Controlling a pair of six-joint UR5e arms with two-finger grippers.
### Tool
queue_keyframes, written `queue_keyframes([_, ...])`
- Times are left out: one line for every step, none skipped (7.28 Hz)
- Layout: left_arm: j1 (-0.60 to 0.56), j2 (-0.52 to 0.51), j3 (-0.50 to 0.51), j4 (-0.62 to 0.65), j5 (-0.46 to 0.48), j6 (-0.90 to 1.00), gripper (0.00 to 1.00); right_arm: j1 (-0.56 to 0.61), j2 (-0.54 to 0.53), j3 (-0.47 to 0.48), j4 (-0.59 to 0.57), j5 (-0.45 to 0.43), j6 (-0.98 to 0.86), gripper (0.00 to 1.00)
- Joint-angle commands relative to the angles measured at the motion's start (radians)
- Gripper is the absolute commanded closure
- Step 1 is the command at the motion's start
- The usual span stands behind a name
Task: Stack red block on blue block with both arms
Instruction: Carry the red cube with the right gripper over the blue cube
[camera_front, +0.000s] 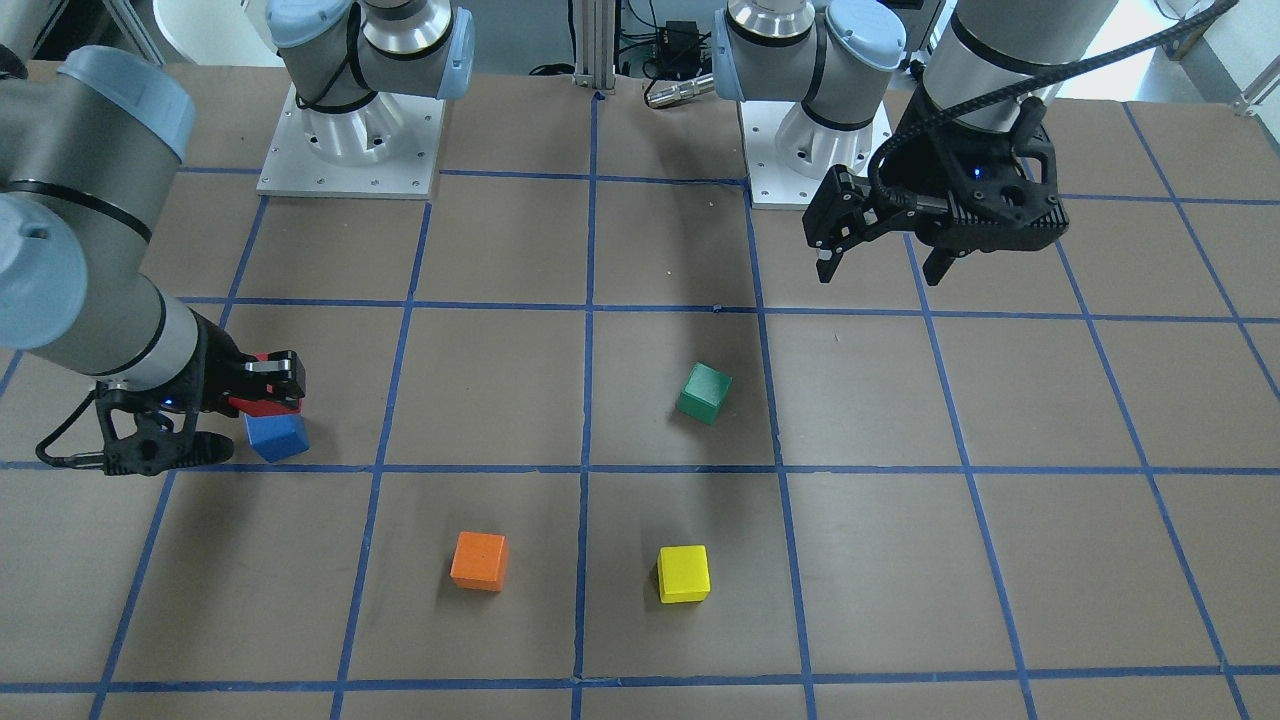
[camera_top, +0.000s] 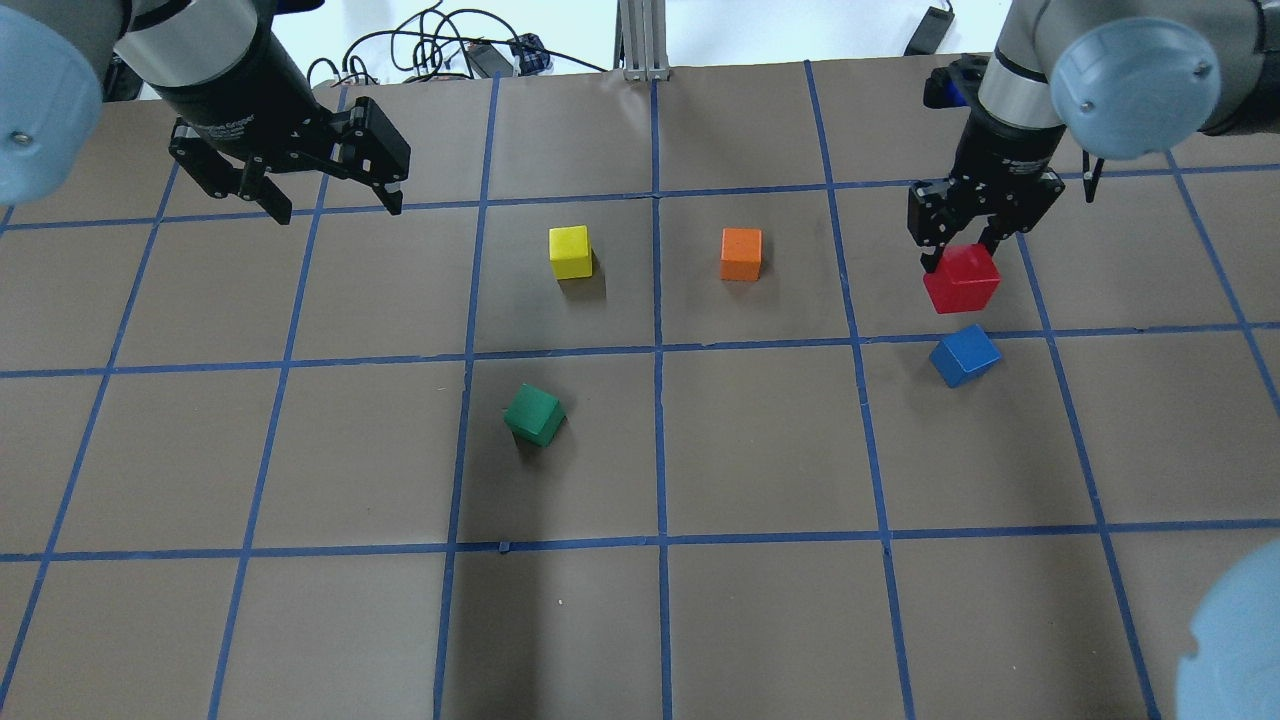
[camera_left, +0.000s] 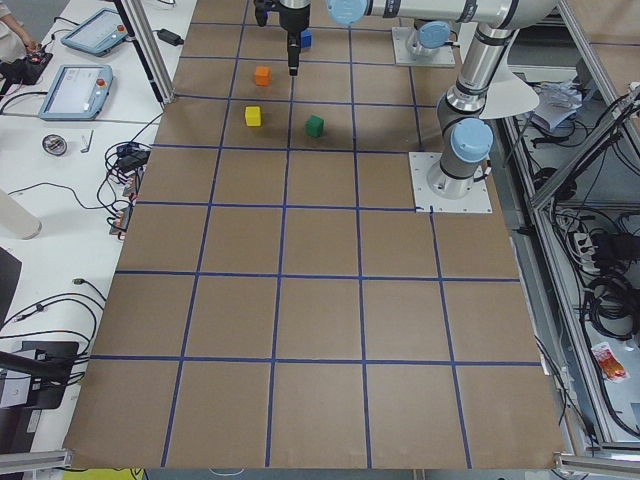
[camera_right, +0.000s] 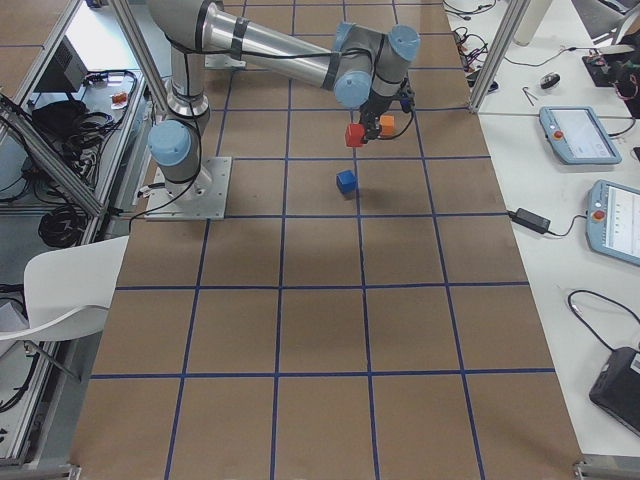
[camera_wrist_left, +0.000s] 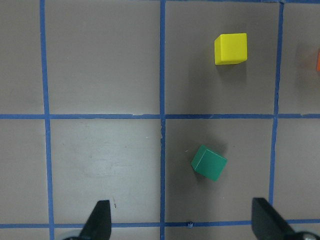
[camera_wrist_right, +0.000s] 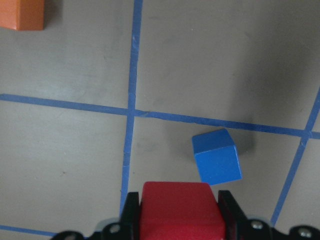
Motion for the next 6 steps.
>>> queue_keyframes([0.000, -0.001, 0.000, 0.000, 0.000, 0.000, 0.00, -0.088, -0.040, 0.127, -0.118, 0.000, -0.165, 1.00])
queue_keyframes([0.000, -0.001, 0.000, 0.000, 0.003, 0.000, 0.00, -0.092, -0.048, 0.185, -0.228, 0.002, -0.178, 1.00])
queue_keyframes([0.000, -0.002, 0.000, 0.000, -0.002, 0.000, 0.00, -0.090, -0.050, 0.217, -0.293, -0.003, -0.179, 1.00])
queue_keyframes([0.000, -0.001, 0.002, 0.000, -0.003, 0.000, 0.00, -0.089, -0.050, 0.227, -0.296, 0.003, -0.178, 1.00])
queue_keyframes([0.000, -0.001, 0.000, 0.000, -0.002, 0.000, 0.00, -0.086, -0.050, 0.230, -0.296, 0.005, -0.179, 1.00])
queue_keyframes([0.000, -0.002, 0.000, 0.000, -0.003, 0.000, 0.00, -0.083, -0.054, 0.230, -0.296, 0.008, -0.178, 1.00])
